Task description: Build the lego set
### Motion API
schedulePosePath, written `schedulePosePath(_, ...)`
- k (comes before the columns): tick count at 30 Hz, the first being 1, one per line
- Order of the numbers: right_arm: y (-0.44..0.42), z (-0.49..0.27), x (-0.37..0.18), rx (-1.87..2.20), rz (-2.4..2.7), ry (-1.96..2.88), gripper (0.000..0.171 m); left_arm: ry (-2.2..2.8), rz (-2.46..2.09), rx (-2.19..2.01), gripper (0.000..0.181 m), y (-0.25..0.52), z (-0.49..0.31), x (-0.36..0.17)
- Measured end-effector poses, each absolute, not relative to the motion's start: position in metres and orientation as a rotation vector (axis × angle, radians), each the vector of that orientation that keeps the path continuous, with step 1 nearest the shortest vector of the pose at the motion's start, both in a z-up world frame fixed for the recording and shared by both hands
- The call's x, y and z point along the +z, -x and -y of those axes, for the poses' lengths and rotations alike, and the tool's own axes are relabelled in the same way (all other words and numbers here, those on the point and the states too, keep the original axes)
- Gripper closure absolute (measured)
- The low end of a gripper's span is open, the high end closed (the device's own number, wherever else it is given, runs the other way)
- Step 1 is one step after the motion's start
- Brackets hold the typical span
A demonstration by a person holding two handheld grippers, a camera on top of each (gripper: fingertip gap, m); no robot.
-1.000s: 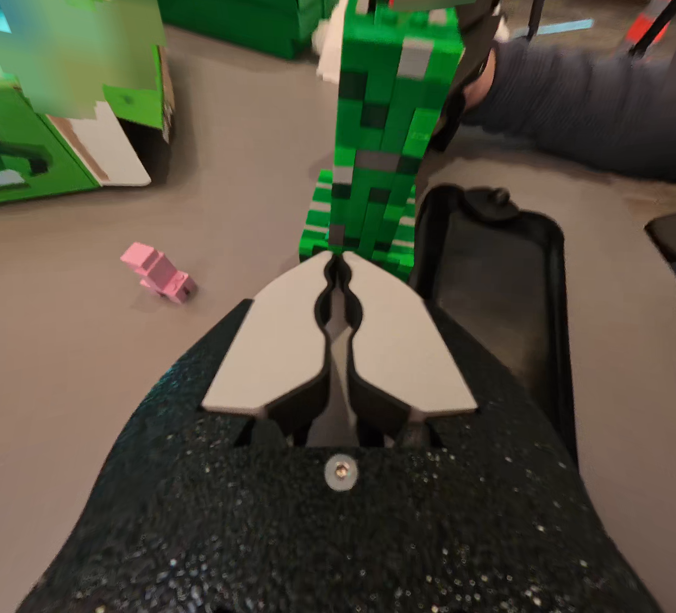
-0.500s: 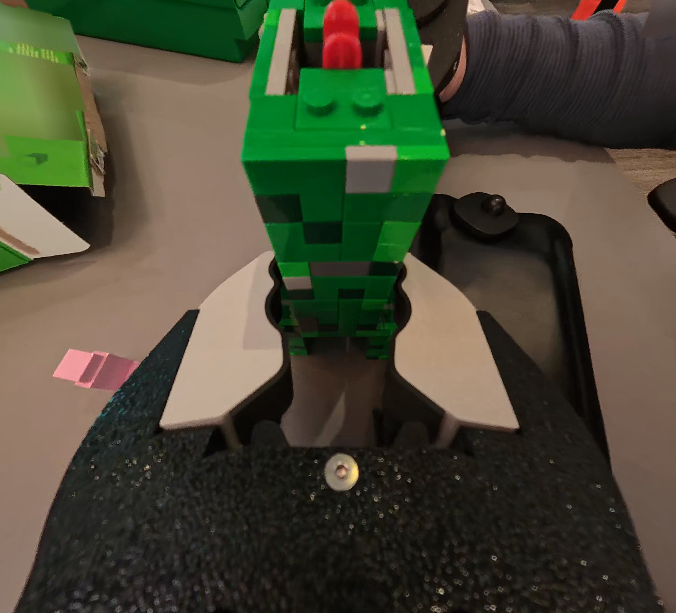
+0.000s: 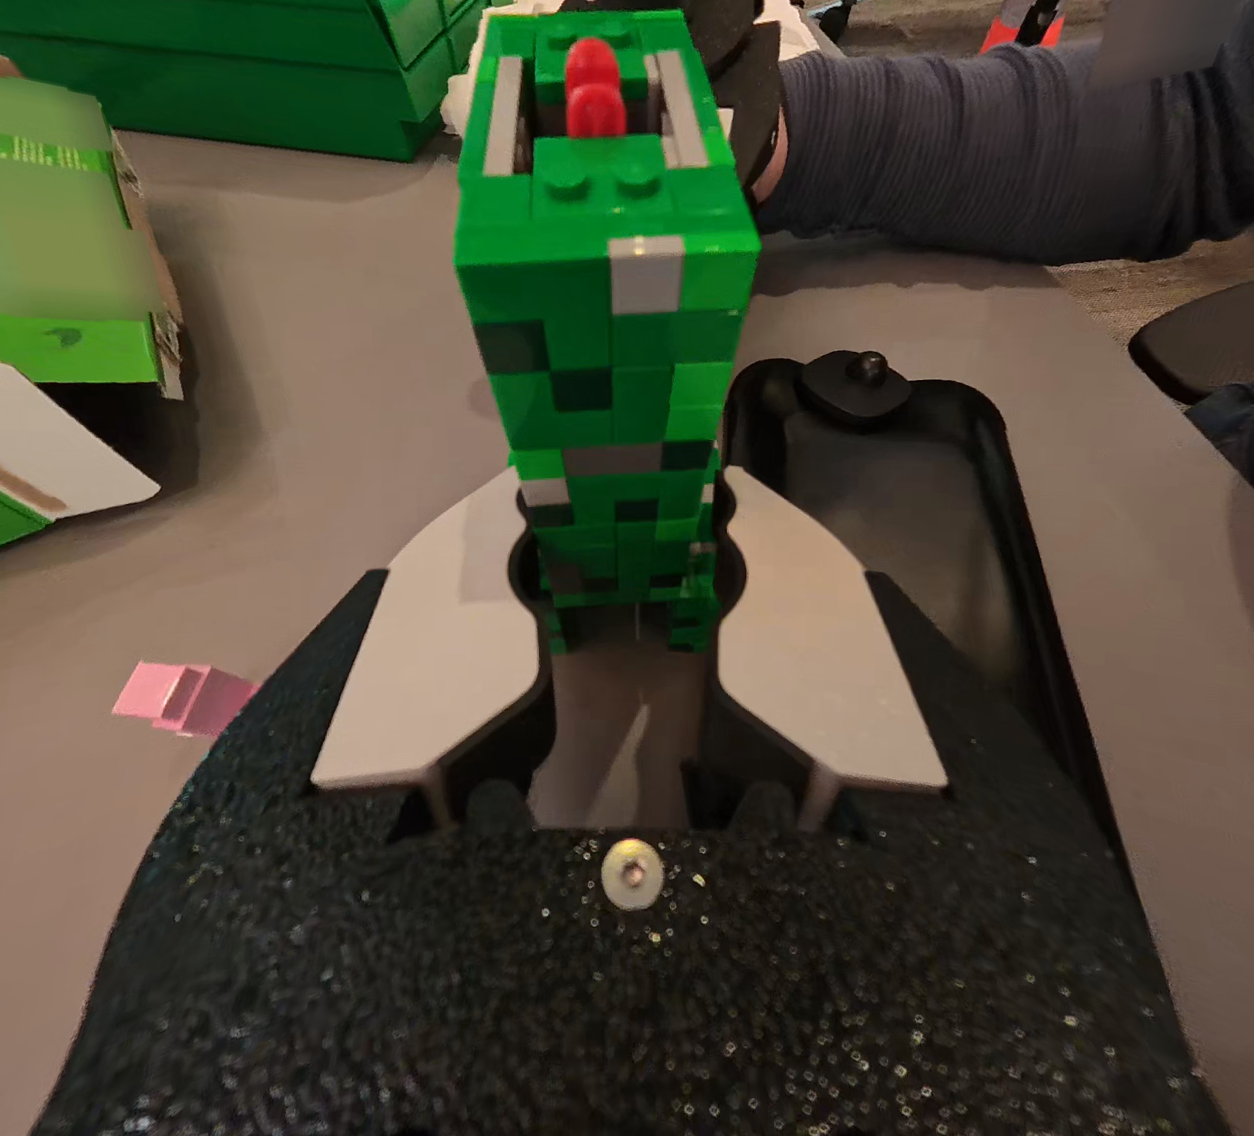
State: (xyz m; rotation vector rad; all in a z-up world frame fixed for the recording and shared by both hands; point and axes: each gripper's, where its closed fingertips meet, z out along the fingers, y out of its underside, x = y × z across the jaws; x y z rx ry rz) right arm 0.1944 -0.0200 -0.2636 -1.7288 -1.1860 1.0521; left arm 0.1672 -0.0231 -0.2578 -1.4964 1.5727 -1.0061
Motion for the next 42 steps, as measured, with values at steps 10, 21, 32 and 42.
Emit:
schedulePosePath(10, -0.192, 0.022, -0.264, 1.048, 1.206, 1.715, 0.171, 1.507, -1.563, -1.039, 0.138, -0.18, 0.022, -0.264)
schedulePosePath(21, -0.191, 0.023, -0.262, 1.034, 1.21, 1.691, 0.171, 1.467, -1.55, -1.091, 0.132, -0.181, 0.025, -0.262)
schedulePosePath(32, -0.19, 0.029, -0.263, 1.034, 1.22, 1.697, 0.171, 1.463, -1.539, -1.091, 0.139, -0.181, 0.023, -0.263)
schedulePosePath(42, -0.189, 0.03, -0.262, 1.054, 1.203, 1.704, 0.171, 1.463, -1.532, -1.088, 0.14, -0.18, 0.023, -0.263)
